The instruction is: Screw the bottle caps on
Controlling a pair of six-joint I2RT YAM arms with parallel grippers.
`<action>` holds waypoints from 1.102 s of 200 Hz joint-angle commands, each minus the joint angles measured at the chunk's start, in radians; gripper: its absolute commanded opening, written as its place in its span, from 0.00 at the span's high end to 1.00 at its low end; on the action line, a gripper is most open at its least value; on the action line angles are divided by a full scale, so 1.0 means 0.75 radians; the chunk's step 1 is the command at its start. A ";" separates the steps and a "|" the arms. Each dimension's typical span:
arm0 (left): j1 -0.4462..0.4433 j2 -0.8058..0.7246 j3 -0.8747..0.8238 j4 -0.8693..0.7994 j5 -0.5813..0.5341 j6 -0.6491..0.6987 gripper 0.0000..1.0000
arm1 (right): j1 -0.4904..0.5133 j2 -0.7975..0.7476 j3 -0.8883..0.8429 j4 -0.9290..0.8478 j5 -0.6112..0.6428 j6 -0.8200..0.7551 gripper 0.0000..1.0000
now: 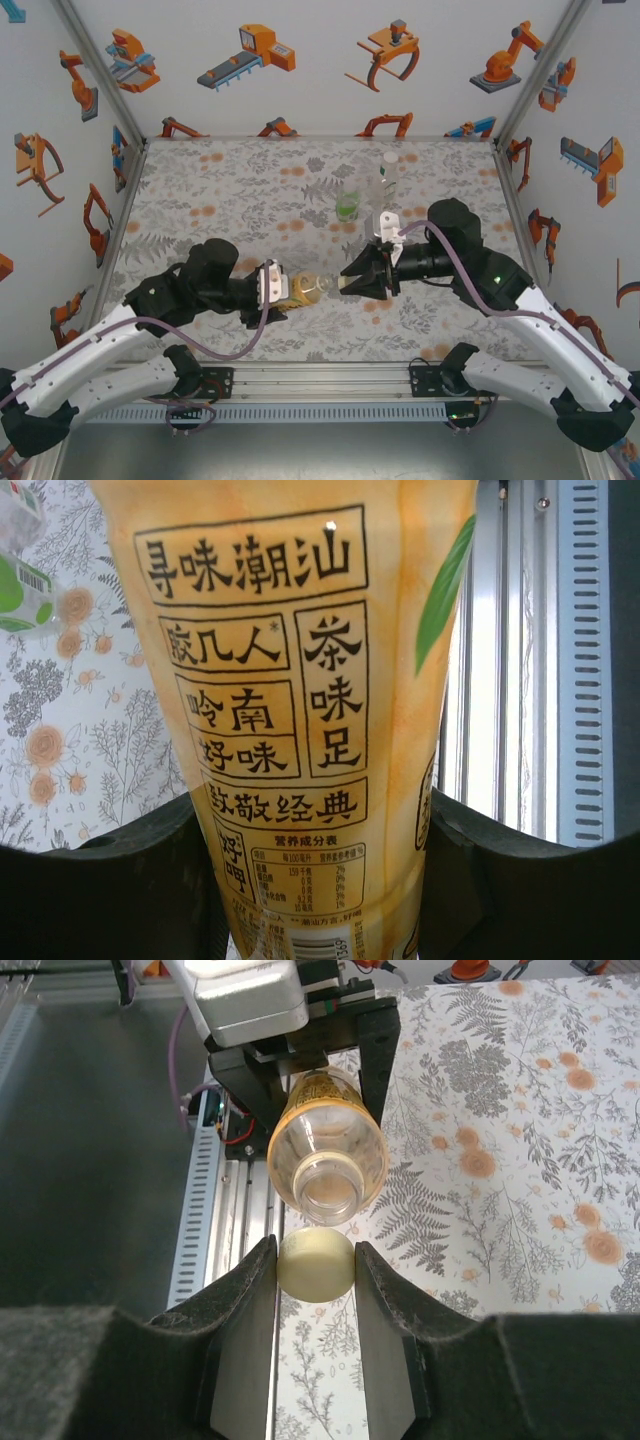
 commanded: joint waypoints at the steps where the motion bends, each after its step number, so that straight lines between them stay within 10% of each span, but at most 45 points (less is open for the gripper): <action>1: -0.008 0.025 0.058 0.010 0.040 0.027 1.00 | 0.000 0.011 0.026 -0.045 -0.018 -0.115 0.99; 220: -0.024 0.088 0.098 -0.030 0.071 0.051 1.00 | 0.029 0.109 0.096 0.074 -0.075 -0.053 1.00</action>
